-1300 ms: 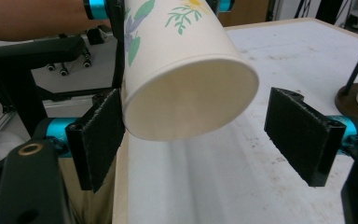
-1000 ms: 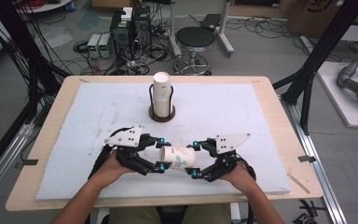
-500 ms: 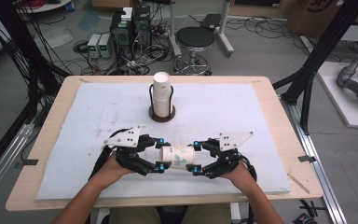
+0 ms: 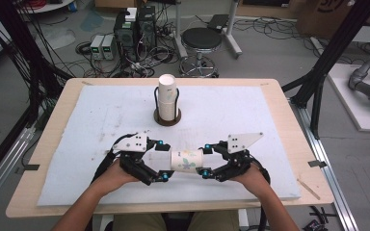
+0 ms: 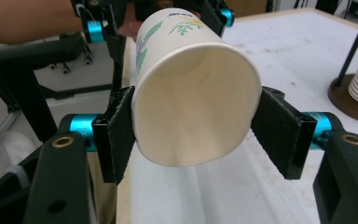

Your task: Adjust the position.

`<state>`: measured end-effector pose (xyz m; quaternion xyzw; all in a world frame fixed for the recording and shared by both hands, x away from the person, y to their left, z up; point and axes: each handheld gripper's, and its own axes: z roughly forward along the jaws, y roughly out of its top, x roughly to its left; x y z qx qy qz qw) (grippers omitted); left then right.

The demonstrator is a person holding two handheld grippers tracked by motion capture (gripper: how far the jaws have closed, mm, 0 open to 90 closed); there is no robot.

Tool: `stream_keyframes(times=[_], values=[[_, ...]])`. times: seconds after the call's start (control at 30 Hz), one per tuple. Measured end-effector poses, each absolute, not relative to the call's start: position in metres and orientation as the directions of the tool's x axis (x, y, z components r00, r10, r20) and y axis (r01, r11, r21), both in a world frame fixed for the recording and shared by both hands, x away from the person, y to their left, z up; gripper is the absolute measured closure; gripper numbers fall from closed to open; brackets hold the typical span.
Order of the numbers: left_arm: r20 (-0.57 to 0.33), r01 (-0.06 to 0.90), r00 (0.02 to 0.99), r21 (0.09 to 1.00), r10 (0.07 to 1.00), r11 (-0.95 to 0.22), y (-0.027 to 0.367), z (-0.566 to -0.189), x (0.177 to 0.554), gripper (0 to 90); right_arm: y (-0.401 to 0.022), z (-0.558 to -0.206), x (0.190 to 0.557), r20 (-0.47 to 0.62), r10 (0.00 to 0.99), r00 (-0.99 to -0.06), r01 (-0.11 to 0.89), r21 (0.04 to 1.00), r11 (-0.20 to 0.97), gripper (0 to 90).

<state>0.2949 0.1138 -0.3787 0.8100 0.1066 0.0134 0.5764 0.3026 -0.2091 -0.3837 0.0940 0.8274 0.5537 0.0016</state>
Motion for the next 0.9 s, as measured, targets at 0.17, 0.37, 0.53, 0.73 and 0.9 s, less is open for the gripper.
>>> stream_keyframes(times=[0.17, 0.37, 0.53, 0.73, 0.9], values=[[-0.074, 0.147, 0.976, 0.916, 0.204, -0.374, 0.114, -0.374, 0.295, 14.4, -0.206, -0.375, 0.304, 0.073, 0.176, -0.982, 0.146, 0.879, 0.454, 33.3], [-0.053, 0.135, 0.978, 0.899, 0.201, -0.417, 0.112, -0.370, 0.295, 14.5, -0.199, -0.366, 0.306, 0.050, 0.161, -0.986, 0.128, 0.845, 0.519, 33.0], [-0.041, 0.128, 0.979, 0.886, 0.200, -0.446, 0.111, -0.367, 0.296, 14.6, -0.191, -0.357, 0.308, 0.025, 0.146, -0.989, 0.104, 0.818, 0.566, 33.0], [-0.021, 0.116, 0.980, 0.868, 0.198, -0.482, 0.110, -0.364, 0.296, 14.7, -0.181, -0.346, 0.310, 0.002, 0.126, -0.992, 0.080, 0.784, 0.615, 33.1], [-0.008, 0.108, 0.981, 0.854, 0.195, -0.509, 0.107, -0.362, 0.297, 14.7, -0.170, -0.338, 0.312, -0.023, 0.105, -0.994, 0.054, 0.741, 0.670, 33.1]])
